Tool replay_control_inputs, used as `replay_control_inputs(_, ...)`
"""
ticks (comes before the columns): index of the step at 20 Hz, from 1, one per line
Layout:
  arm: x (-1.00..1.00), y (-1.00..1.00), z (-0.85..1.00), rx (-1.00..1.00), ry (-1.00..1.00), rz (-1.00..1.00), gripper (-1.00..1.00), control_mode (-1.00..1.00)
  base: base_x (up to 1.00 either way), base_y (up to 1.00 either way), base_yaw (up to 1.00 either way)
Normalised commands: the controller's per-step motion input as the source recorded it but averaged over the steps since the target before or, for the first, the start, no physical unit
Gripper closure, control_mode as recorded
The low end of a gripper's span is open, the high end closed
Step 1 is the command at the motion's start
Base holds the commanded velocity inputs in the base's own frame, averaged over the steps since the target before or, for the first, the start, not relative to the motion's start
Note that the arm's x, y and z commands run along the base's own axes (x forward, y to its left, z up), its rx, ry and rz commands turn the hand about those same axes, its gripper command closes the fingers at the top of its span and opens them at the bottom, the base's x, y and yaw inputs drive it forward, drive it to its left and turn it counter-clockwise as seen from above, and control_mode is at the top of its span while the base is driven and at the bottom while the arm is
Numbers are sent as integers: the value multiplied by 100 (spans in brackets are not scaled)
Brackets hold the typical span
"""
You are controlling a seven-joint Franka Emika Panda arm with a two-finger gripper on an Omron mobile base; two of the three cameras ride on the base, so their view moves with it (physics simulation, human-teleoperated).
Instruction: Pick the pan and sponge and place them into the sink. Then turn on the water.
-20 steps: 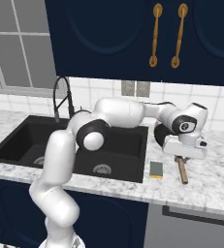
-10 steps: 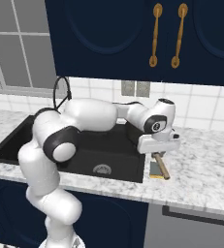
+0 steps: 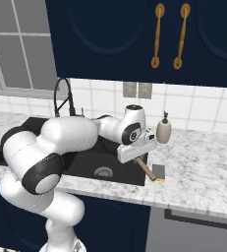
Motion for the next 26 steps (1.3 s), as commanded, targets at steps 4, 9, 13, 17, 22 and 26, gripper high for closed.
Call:
replay_control_inputs(4,0,26,-2,-3,0,3,100,-100,0,0,0)
replay_control_inputs(9,10,40,-7,-1,3,0,100,-100,0,0,0)
replay_control_inputs(13,27,46,-1,-2,15,4,100,-100,0,0,0)
replay_control_inputs(17,49,37,-14,-2,21,14,100,-100,0,0,0)
replay_control_inputs(22,44,32,-24,0,6,19,100,-100,0,0,0)
replay_control_inputs(26,27,29,-29,0,0,17,100,-100,0,0,0)
